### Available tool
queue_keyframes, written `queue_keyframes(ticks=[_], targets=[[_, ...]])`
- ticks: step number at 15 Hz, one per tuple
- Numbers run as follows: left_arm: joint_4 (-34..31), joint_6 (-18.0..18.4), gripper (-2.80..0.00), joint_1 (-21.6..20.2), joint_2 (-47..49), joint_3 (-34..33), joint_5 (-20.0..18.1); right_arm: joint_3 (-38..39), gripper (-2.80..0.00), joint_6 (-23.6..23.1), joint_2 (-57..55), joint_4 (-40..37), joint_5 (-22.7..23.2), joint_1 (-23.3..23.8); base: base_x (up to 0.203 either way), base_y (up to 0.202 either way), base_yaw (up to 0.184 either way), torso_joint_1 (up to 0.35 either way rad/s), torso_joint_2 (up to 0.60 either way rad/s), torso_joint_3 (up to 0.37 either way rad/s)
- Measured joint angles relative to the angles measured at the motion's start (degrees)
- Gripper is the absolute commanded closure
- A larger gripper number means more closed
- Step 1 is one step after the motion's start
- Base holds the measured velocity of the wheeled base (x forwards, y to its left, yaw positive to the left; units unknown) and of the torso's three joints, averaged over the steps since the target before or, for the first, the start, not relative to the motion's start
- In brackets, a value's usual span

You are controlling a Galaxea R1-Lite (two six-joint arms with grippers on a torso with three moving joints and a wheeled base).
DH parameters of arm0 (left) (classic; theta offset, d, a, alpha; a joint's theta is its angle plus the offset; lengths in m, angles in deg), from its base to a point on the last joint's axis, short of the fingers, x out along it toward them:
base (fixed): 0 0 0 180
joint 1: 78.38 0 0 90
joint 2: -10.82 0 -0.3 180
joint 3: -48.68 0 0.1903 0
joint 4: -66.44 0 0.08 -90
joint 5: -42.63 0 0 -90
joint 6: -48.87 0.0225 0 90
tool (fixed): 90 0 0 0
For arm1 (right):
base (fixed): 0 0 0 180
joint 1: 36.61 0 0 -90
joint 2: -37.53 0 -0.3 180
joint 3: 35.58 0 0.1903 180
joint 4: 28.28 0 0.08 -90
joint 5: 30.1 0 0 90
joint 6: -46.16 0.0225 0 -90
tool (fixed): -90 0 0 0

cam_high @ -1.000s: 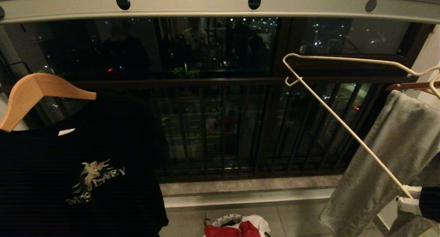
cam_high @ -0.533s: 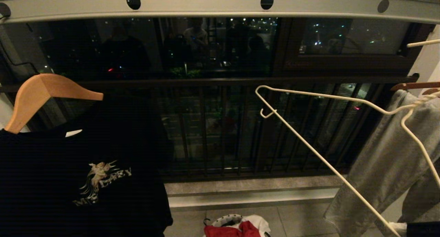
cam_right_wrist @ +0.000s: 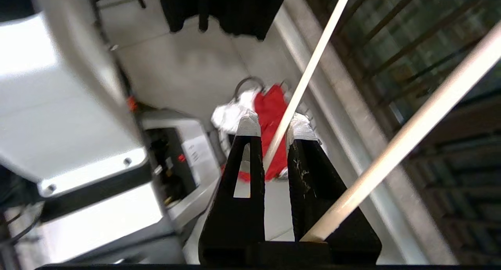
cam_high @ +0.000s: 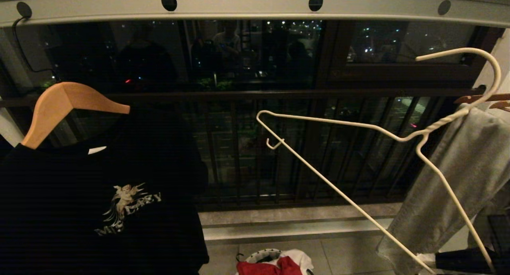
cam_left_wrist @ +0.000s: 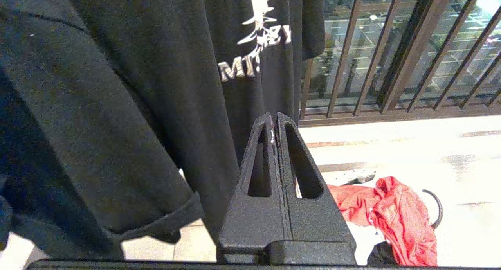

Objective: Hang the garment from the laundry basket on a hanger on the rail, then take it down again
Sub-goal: Pick up the clothes rack on the clothesline

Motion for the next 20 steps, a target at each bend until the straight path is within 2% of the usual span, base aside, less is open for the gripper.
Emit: queue_keyframes(ticks=[5, 20], targets=[[0.0, 0.0, 0.00, 0.0, 0.0, 0.0, 0.0, 0.6, 0.00, -0.1, -4.4, 2.3, 0.0, -0.9, 0.000, 0.000, 0.000, 0.000, 0.00, 0.000], [0.0, 0.0, 0.00, 0.0, 0.0, 0.0, 0.0, 4.5, 0.00, -1.2, -5.3, 2.4, 1.6, -1.0, 0.000, 0.000, 0.000, 0.000, 0.00, 0.000]])
